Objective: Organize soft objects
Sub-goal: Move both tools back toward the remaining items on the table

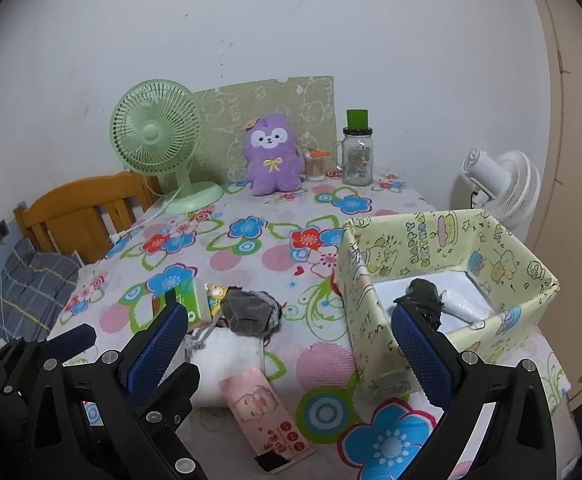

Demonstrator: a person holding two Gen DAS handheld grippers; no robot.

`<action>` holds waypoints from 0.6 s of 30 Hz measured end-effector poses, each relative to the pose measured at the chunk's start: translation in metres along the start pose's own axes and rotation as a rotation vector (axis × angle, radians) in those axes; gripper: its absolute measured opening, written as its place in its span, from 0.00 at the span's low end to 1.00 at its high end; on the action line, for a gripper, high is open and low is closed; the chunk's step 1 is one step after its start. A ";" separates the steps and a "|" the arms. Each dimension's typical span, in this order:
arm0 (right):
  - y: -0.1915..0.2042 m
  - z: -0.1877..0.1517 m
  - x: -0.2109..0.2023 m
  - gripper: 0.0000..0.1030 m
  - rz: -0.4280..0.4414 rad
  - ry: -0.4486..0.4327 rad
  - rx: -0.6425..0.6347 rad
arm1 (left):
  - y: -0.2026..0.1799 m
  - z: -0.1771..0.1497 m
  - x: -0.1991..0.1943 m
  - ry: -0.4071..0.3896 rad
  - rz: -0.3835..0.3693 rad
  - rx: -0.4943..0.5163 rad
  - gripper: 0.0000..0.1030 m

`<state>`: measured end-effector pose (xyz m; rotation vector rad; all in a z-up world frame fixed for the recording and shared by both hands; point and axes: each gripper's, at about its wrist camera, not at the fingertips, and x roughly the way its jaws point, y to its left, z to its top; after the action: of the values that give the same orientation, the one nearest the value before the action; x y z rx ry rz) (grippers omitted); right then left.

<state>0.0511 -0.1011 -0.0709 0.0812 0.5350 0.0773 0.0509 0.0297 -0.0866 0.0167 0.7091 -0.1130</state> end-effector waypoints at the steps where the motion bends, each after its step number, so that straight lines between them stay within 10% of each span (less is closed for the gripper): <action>1: 0.001 -0.001 0.001 1.00 -0.001 0.001 -0.003 | 0.000 -0.001 0.000 -0.006 0.002 0.000 0.95; 18: 0.021 -0.027 0.020 1.00 0.014 0.061 -0.117 | 0.010 -0.031 0.020 0.061 -0.033 0.013 0.95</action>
<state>0.0531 -0.0768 -0.1024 -0.0315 0.5903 0.1252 0.0467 0.0390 -0.1236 0.0207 0.7693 -0.1491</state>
